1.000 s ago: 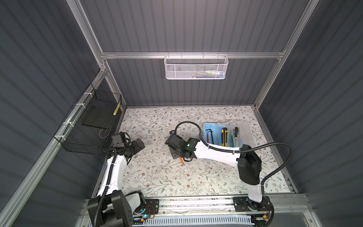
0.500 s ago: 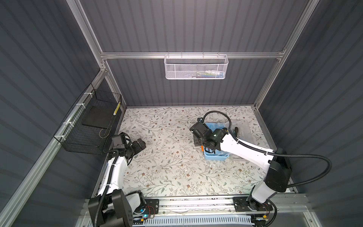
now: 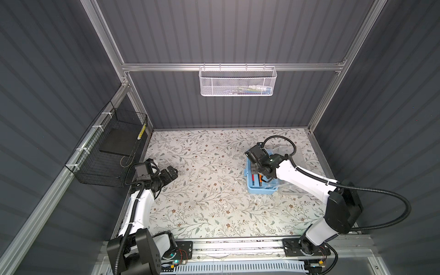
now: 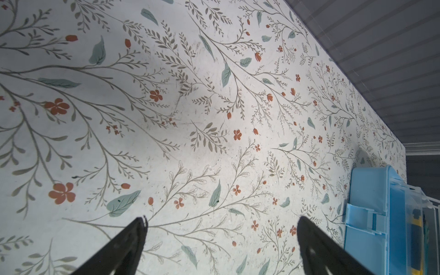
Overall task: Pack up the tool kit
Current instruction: 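Lift the orange-handled hex key and carry it over the blue box, then lower the hex key beside the red one and open the right gripper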
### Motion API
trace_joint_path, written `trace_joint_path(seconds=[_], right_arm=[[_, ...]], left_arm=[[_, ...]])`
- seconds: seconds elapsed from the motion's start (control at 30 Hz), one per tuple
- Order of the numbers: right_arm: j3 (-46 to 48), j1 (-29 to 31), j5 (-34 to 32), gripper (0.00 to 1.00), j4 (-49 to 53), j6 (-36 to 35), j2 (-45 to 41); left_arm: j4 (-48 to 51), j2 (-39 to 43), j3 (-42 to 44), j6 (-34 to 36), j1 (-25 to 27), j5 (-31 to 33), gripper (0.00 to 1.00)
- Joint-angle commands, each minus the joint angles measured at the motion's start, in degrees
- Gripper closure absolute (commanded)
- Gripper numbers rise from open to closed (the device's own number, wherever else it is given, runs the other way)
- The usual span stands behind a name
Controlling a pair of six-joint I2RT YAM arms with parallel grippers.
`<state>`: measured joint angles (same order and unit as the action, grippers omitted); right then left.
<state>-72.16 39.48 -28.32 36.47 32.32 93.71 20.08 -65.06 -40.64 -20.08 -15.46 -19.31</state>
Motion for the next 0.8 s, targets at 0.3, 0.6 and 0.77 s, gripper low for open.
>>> trace_joint_path(seconds=[0.3,0.6,0.77], right_arm=[[-3.27,-1.69,2.61,1.00,-5.06,-1.64,9.67],[-3.31,-3.17,4.30,1.00,-7.16,-1.38,14.09],[-2.81,-4.06,4.87,1.00,-7.70,-1.20,15.46]], left_arm=[[0.15,-0.28,0.55,-0.67,-1.19,-1.65,0.01],[0.18,-0.25,0.56,-0.41,-1.15,-1.87,0.01],[-0.29,-0.68,0.92,-0.41,-1.15,-2.03,0.01]])
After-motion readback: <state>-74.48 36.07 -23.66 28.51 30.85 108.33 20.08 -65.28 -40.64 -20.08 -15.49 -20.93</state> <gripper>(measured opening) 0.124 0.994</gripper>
